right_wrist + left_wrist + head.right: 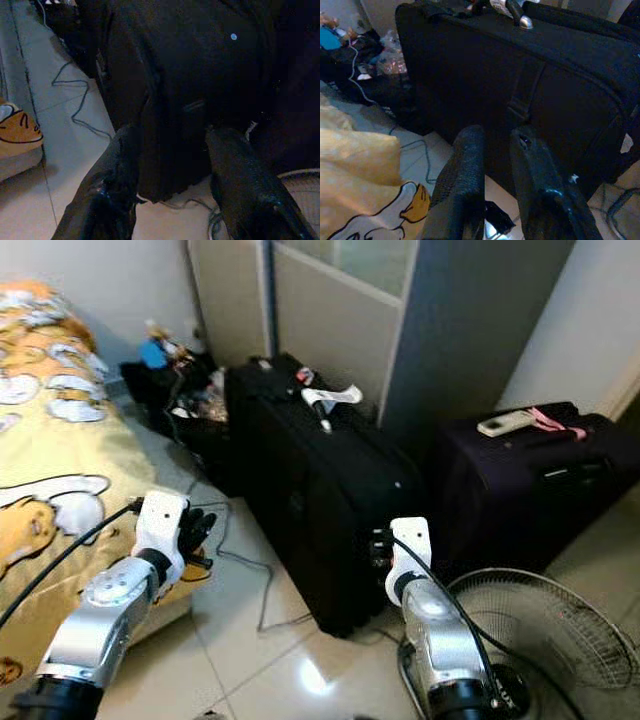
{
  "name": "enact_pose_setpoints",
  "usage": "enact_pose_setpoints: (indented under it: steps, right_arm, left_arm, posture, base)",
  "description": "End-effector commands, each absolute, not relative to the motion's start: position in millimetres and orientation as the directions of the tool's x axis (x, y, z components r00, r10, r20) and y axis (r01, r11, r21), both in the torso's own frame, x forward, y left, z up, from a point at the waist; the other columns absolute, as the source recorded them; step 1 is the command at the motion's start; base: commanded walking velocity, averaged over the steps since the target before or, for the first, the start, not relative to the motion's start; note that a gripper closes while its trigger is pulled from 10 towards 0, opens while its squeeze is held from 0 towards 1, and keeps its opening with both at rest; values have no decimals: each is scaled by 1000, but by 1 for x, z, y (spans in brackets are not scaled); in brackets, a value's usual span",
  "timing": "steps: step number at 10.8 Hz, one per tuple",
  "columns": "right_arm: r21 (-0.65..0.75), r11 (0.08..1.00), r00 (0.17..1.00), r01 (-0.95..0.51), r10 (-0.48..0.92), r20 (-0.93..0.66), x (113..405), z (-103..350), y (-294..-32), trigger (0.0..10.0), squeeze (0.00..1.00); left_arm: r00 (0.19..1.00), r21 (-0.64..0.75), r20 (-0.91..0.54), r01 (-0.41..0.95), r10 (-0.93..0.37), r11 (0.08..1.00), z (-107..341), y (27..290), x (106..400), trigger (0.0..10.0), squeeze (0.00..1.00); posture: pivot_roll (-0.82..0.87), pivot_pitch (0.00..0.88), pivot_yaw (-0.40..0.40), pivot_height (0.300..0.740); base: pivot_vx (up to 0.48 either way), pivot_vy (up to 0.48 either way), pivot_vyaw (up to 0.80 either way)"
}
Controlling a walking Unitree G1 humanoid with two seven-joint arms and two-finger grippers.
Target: Clean up the room
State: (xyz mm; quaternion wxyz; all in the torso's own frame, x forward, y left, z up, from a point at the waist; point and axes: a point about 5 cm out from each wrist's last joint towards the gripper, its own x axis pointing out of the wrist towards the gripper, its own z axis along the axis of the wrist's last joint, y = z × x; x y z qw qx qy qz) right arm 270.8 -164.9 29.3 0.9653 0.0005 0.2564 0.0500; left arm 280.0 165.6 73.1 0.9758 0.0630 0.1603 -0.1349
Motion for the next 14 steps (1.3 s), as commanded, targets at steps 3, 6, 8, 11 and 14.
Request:
enact_pose_setpoints:
  steps: [3,6,8,11,14]
  right_arm:
    - [19,994,862,-106,101,-497,276,30,-166,10000,0]
    - [167,985,748,-41,141,-649,269,-11,-166,10000,0]
    - [182,981,607,69,103,-788,240,-47,-171,10000,0]
    - [172,963,331,208,96,-939,162,-94,-173,10000,0]
    - [185,961,254,203,131,-958,137,-105,-163,10000,0]
  left_arm:
    - [903,66,-363,272,-230,960,68,170,276,10000,0]
    - [775,6,-612,202,-156,979,0,185,252,10000,0]
    - [562,42,-822,215,-88,976,-55,202,204,10000,0]
    - [393,-97,-913,46,-107,994,-88,207,151,10000,0]
    - [353,-176,-921,-6,-162,984,-95,197,138,10000,0]
  posture:
    - [-1,0,4,740]
    - [34,0,-3,740]
    - [51,0,-3,740]
    - [55,0,-5,740]
    - [51,0,1,740]
  base:
    - [0,0,0]
    - [0,0,0]
    - [0,0,0]
    - [0,0,0]
    - [0,0,0]
